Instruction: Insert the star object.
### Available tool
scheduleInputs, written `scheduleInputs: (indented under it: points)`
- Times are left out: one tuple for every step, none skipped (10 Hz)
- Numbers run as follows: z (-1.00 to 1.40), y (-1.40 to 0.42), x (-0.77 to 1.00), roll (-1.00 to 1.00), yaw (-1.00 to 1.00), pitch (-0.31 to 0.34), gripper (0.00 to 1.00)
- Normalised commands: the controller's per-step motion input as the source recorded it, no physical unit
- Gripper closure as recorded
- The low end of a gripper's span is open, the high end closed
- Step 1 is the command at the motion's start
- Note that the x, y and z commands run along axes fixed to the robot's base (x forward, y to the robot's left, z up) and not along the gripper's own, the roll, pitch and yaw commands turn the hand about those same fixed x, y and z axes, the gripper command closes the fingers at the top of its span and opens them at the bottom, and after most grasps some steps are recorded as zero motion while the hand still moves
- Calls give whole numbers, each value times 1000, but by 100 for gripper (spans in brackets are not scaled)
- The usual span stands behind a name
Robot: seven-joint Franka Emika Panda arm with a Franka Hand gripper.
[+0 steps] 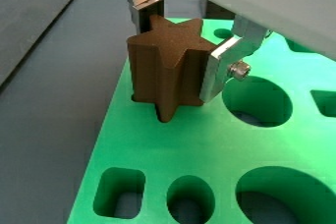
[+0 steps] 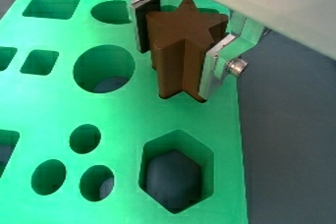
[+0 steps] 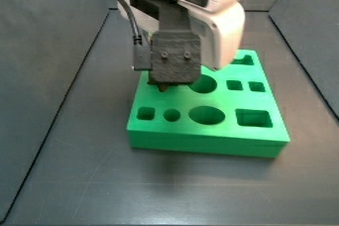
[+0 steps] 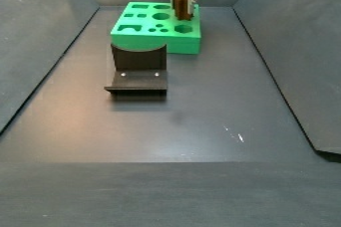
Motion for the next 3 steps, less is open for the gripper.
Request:
scheduleInputs:
  points:
    - [-129, 6, -60, -19, 6, -144, 100]
    - [-46, 31, -11, -44, 0, -79, 100]
    - [0, 0, -69, 0, 0, -64, 100]
